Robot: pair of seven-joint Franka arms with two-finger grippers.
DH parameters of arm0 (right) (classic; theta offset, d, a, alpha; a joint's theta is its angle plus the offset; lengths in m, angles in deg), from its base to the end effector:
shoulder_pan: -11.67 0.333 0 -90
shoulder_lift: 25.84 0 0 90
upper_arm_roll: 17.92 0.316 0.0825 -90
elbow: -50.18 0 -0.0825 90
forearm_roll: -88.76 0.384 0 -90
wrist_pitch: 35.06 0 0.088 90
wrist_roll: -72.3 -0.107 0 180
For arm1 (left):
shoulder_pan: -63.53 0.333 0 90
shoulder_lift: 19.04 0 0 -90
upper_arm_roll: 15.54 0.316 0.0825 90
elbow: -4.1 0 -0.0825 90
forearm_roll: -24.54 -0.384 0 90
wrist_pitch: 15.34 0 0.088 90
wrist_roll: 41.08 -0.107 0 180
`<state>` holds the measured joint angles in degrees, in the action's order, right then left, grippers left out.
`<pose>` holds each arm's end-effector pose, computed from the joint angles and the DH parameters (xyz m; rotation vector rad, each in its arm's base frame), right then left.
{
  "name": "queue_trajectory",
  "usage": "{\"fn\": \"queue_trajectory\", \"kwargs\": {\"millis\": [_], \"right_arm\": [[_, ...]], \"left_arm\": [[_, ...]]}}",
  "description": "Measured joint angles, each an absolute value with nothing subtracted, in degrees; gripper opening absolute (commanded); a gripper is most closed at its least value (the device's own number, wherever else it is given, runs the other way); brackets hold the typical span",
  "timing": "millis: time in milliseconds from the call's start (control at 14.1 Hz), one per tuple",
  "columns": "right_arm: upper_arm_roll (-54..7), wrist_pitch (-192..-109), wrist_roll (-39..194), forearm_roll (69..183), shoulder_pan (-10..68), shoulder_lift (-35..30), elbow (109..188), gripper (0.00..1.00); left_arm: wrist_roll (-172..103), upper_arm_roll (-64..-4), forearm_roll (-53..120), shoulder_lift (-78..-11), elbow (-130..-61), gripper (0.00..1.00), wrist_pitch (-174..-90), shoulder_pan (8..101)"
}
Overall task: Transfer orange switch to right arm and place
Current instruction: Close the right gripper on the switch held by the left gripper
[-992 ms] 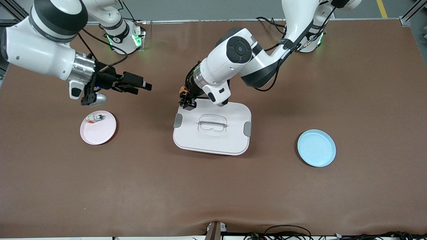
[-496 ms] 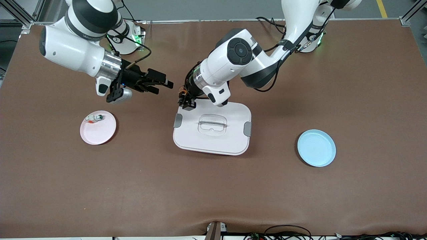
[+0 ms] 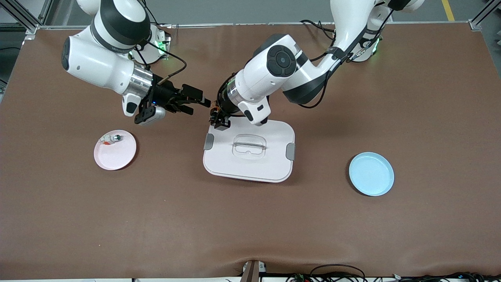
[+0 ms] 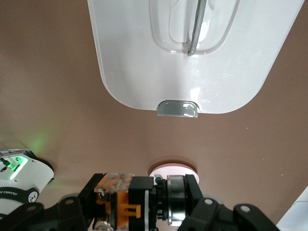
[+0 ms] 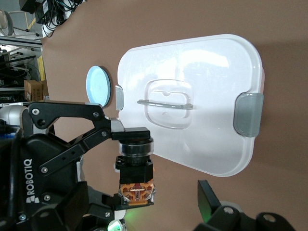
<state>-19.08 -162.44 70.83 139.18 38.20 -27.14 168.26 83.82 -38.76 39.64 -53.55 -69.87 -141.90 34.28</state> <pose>0.5016 0.2647 0.4727 -2.3805 0.0893 0.0066 0.5097 -0.5509 0.4578 1.9922 1.8406 -0.6133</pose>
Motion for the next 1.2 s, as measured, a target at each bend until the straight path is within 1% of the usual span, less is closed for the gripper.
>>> {"fn": "queue_trajectory", "kwargs": {"millis": [283, 567, 1205], "right_arm": [[-19.1, -165.6, 74.8, 142.9, 39.9, -26.3, 169.6, 1.00], [-19.1, -167.0, 76.4, 143.7, 40.7, -25.1, 170.0, 1.00], [-19.1, -167.4, 76.4, 143.7, 41.8, -24.5, 170.0, 1.00]], "left_arm": [[83.8, -38.8, 39.6, -53.5, -69.8, 0.00, -141.9, 34.3], [83.8, -38.8, 39.6, -53.6, -69.7, 0.00, -142.2, 34.3], [83.8, -38.6, 39.6, -53.6, -69.5, 0.00, -142.3, 34.3]]}}
